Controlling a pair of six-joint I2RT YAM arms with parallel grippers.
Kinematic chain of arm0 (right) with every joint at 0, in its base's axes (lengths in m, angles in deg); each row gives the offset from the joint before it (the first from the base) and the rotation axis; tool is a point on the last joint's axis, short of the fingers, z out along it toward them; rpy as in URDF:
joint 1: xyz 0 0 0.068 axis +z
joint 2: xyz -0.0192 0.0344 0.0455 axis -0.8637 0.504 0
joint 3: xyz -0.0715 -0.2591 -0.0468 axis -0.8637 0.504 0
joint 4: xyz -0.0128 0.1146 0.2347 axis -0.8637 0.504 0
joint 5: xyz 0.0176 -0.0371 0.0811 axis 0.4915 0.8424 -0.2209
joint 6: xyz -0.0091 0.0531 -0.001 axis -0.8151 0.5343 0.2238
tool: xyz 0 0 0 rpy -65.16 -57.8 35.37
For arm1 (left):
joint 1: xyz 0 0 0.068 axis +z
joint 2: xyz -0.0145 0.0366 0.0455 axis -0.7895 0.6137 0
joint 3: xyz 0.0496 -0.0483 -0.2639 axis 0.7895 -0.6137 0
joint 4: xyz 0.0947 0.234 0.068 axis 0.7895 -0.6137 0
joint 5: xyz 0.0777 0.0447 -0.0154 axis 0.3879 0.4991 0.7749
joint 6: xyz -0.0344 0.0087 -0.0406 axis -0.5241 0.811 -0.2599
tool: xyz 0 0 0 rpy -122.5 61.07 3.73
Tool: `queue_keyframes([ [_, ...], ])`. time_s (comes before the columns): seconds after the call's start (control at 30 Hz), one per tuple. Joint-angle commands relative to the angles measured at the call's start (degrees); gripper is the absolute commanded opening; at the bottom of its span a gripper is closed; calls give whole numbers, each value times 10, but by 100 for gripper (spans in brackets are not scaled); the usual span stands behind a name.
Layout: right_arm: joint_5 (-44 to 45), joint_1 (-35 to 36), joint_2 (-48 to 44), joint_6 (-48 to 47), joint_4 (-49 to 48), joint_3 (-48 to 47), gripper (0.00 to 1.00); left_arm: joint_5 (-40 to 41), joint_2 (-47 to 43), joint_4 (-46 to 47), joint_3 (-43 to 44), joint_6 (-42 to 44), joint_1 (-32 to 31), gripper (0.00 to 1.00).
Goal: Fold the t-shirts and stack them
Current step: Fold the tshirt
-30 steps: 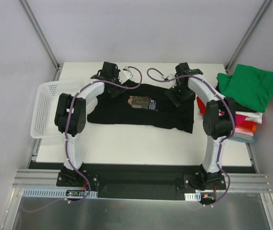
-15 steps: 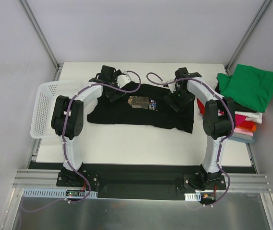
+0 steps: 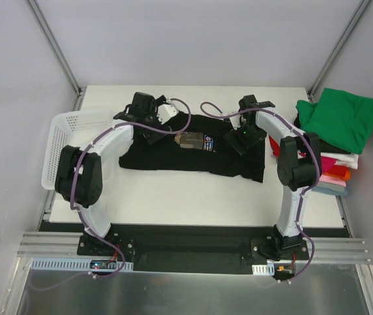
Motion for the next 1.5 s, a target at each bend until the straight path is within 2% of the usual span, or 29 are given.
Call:
queue_keyframes([
  [0.0, -11, -2, -2, 2, 4, 2, 96, -16, -79, -5, -33, -17, -19, 99],
  [0.27, -12, -2, -5, 3, 3, 5, 96, -30, -54, -7, -57, -25, -26, 99],
  [0.57, -9, -2, 10, 0, 8, 5, 96, -42, 64, -9, -17, -13, -21, 99],
  [0.77, -11, -2, 21, -10, 22, 3, 96, -37, 112, -20, 4, 0, -16, 99],
  [1.1, -29, -3, 25, -50, 59, 18, 96, -40, 101, -37, -12, -1, -11, 99],
  [1.47, -17, -4, -26, -77, 52, 89, 96, -43, 63, -65, -38, -2, -12, 99],
])
